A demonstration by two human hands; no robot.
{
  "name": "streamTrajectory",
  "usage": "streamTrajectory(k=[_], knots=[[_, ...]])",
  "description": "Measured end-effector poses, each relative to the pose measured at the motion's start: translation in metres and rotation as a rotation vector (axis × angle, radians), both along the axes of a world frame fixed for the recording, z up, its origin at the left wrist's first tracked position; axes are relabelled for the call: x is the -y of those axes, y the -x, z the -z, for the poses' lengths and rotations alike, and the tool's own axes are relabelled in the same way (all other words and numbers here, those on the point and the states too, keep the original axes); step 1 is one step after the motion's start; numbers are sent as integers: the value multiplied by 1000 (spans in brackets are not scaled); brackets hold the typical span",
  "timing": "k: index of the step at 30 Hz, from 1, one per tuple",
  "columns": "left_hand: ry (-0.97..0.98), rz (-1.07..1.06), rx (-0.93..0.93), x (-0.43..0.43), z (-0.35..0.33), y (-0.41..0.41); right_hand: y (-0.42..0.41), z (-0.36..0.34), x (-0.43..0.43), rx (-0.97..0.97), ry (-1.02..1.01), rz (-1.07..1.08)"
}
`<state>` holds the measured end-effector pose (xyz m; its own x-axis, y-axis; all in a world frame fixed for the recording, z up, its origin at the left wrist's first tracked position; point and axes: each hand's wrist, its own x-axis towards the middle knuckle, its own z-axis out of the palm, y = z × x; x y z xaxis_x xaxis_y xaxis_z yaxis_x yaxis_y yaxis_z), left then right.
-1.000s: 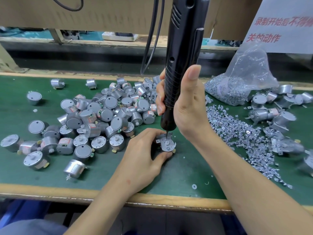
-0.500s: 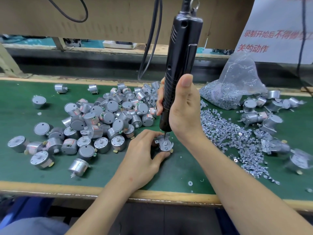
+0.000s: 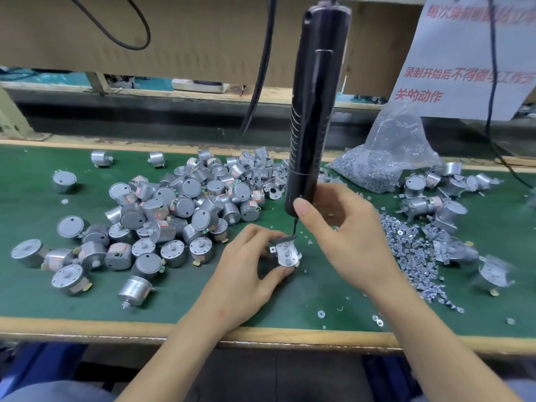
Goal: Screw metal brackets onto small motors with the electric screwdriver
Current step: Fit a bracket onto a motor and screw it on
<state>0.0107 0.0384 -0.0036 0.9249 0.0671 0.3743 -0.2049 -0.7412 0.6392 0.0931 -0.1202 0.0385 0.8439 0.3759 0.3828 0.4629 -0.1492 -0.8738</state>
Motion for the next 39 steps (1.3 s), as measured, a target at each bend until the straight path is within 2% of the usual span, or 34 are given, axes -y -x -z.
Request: streamTrajectory(k=[4, 7, 10, 14, 16, 19, 24, 28, 33, 35, 39], knots=[[36, 8, 21, 3, -4, 2, 21, 15, 17, -32, 71, 118], [10, 39, 30, 11, -7, 3, 32, 17, 22, -213, 211, 22], [-5, 121, 58, 21, -12, 4, 31, 11, 33, -401, 206, -86], [-10, 152, 73, 31, -12, 2, 18, 3, 68, -711, -100, -117], [27, 120, 85, 37, -12, 0, 7, -2, 90, -785, -253, -37], [106, 42, 92, 49, -15, -12, -11, -10, 124, -773, -428, 205], [159, 98, 112, 93, -38, -47, -39, -21, 168, -728, -640, 520], [164, 183, 75, 143, -51, -76, -59, -41, 206, -795, -899, 608], [163, 245, -26, 200, -56, -93, -63, -57, 231, -817, -1360, 659], [147, 228, -19, 211, -59, -92, -55, -58, 219, -772, -1281, 632], [56, 160, -45, 200, -63, -82, -36, -49, 166, -671, -799, 461]])
